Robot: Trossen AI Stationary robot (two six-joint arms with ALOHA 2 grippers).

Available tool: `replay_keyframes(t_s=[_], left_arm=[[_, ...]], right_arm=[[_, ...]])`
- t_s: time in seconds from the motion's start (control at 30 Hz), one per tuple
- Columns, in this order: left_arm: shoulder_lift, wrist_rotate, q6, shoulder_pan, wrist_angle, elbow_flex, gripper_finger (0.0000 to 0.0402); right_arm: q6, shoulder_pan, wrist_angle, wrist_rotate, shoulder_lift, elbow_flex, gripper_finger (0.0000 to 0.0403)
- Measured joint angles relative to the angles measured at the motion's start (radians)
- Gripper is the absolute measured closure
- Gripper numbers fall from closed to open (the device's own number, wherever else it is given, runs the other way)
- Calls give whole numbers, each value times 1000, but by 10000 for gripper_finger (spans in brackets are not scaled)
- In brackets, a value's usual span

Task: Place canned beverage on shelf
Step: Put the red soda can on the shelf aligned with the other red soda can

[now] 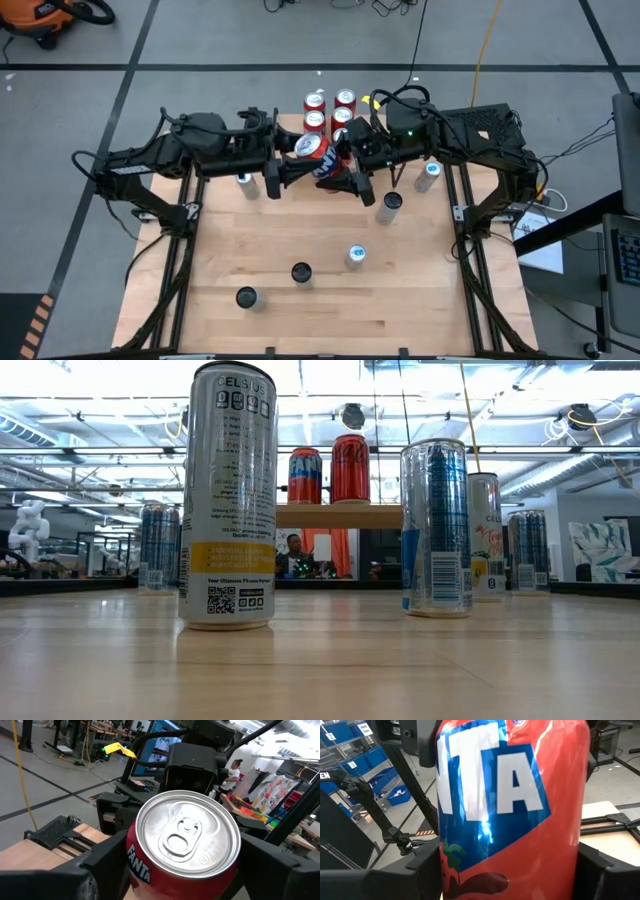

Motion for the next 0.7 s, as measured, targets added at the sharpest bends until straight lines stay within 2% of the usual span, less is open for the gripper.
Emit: replay_keyframes(t_s=[0.13, 0.3, 0.7], left_arm=[[0, 2, 0, 0, -21, 0, 109], [0, 2, -1, 0, -20, 0, 112], [2, 48, 88, 0, -34, -2, 114]], right_arm=[[-1, 0, -6, 0, 0, 0, 122], [4, 0, -6, -1, 0, 0, 114], [37, -1, -123, -31, -34, 3, 53]])
